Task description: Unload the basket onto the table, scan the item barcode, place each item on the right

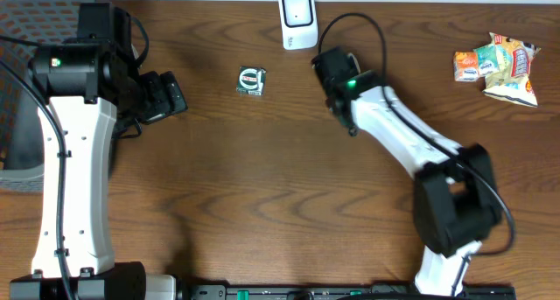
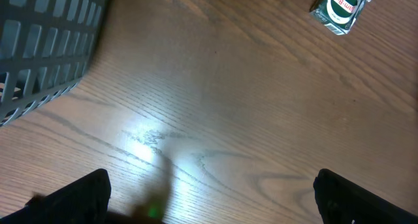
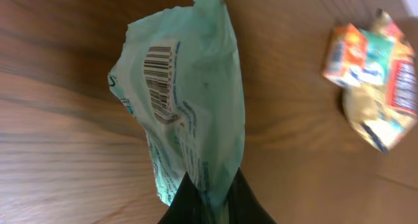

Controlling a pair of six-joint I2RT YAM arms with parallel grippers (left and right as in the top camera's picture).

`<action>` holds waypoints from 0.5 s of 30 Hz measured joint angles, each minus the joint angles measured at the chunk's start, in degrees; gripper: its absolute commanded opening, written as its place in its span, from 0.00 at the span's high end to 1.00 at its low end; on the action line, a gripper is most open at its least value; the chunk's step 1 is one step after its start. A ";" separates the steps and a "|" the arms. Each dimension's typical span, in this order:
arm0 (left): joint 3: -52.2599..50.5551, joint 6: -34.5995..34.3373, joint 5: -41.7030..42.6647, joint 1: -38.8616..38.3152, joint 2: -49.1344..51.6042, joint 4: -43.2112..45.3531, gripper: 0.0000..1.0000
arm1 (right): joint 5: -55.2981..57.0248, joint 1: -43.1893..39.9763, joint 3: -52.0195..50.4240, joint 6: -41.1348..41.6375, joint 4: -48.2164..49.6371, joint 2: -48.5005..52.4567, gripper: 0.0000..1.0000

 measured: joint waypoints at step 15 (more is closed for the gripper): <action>0.00 -0.02 0.00 0.00 0.00 0.00 0.02 | -7.67 9.64 -0.17 4.68 -8.72 6.80 0.73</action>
